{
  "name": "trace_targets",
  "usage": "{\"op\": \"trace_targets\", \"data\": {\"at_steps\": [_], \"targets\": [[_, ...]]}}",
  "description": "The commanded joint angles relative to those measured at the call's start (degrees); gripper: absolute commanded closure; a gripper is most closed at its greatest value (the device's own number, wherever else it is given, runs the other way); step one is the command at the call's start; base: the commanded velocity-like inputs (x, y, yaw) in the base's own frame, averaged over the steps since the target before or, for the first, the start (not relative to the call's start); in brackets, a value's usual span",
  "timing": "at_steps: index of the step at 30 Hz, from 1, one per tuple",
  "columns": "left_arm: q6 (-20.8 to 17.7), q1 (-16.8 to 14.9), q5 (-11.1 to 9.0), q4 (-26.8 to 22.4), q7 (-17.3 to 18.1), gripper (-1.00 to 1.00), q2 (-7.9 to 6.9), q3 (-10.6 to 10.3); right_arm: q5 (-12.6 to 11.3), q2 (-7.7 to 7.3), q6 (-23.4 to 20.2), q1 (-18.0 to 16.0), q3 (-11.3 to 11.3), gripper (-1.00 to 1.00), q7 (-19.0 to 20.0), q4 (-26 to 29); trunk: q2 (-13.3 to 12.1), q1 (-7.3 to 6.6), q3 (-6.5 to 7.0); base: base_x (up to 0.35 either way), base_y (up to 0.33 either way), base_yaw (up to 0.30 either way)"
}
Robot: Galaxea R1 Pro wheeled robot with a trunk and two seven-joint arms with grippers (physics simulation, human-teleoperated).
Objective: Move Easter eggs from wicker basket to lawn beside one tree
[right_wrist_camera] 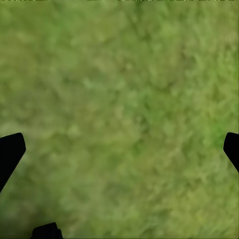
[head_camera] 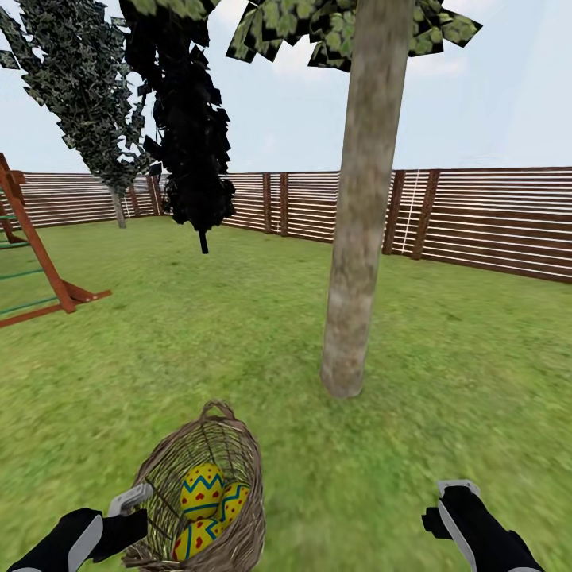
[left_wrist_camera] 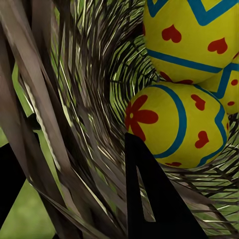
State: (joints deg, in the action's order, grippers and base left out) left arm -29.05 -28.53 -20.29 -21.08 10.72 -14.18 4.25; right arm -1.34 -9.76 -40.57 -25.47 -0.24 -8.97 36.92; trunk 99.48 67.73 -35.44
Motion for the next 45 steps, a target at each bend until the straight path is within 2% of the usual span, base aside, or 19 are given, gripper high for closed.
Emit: {"op": "trace_targets", "data": {"at_steps": [1, 45], "targets": [[-0.5, 0.0, -0.5, -0.1, 0.2, 1.00, 0.03, 0.5, -0.2, 0.01, -0.2, 0.0, 0.0, -1.00, -0.2, 0.1, 0.4, 0.22, -0.24, 0.000, 0.000, 0.000], [-0.5, 0.0, -0.5, -0.1, 0.2, 1.00, 0.12, 0.5, -0.1, 0.01, -0.2, 0.0, 0.1, -1.00, -0.2, 0.1, 18.1, 9.88, -8.14, 0.000, 0.000, 0.000]]}}
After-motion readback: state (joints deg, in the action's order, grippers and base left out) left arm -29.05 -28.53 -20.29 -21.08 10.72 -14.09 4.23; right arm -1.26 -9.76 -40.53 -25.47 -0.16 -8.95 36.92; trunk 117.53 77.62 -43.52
